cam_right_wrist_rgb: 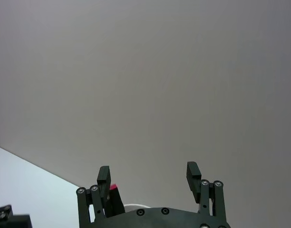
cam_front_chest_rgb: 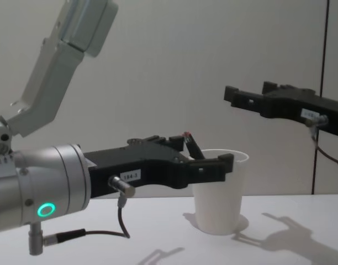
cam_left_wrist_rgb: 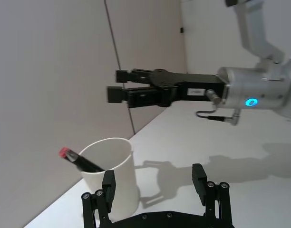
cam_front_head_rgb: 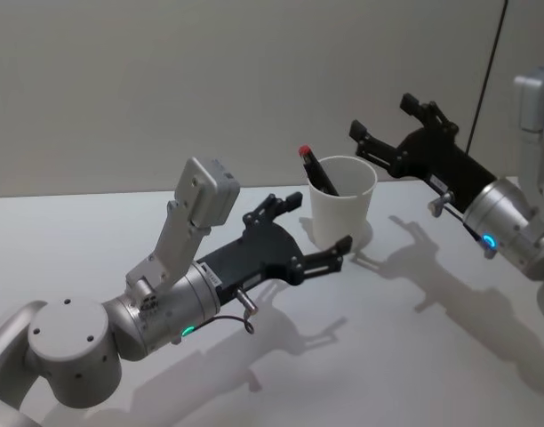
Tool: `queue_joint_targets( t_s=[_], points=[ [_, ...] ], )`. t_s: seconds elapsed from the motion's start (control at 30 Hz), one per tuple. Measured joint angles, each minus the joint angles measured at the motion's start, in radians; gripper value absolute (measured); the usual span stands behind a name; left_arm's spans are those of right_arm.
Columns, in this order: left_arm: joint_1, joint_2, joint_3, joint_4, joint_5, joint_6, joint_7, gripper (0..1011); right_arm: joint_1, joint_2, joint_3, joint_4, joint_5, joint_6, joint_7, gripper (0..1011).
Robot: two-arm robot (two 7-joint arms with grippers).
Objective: Place the pen into the pen holder.
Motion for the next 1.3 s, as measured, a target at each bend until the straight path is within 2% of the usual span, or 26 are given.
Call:
queue_joint_targets(
  t_s=[0.97,1.3],
  points=[
    [-0.009,-0.031,0.020,0.025,0.135,-0.056,0.388,1001,-0.273,0.057,0.056,-0.259,-0.061,0.084,-0.237,1001],
    [-0.010,-0.036,0.024,0.029,0.157,-0.066,0.449,1001,-0.362,0.076,0.074,-0.343,-0.081,0.111,-0.315,1002]
  ],
)
